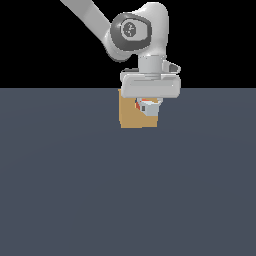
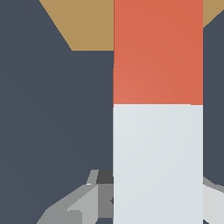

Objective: Insert the peg into the horizontal hole in a box.

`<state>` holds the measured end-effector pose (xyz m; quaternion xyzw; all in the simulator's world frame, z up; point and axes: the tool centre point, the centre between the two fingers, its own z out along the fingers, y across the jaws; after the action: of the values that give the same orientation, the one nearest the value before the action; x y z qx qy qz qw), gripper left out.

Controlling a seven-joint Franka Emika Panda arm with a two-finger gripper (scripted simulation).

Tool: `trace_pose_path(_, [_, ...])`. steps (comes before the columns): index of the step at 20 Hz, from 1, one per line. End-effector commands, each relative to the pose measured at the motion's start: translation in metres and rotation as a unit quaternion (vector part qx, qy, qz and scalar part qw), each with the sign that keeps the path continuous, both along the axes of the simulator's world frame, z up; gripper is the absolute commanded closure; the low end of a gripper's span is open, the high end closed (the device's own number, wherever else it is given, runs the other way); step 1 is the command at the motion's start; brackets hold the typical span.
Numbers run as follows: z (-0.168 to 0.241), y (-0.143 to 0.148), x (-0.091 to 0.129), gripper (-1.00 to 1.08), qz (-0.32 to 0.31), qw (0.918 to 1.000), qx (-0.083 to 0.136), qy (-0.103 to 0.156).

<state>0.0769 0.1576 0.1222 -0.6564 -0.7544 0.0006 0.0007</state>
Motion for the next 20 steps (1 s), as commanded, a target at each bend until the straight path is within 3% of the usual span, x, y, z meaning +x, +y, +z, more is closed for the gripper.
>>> trace_pose_path(1, [0.002,0.000,0.001,1.08,0.000,1.0000,0.001,-0.002])
trace_pose_path(7, [0.001,0.012,-0.002,1.08,0.000,1.0000,0.000,-0.001])
trace_pose_path(16, [0.002,0.081,-0.012,1.08,0.000,1.0000,0.001,-0.002])
trace_pose_path(20, [0.002,0.099,-0.014,1.08,0.000,1.0000,0.001,-0.002])
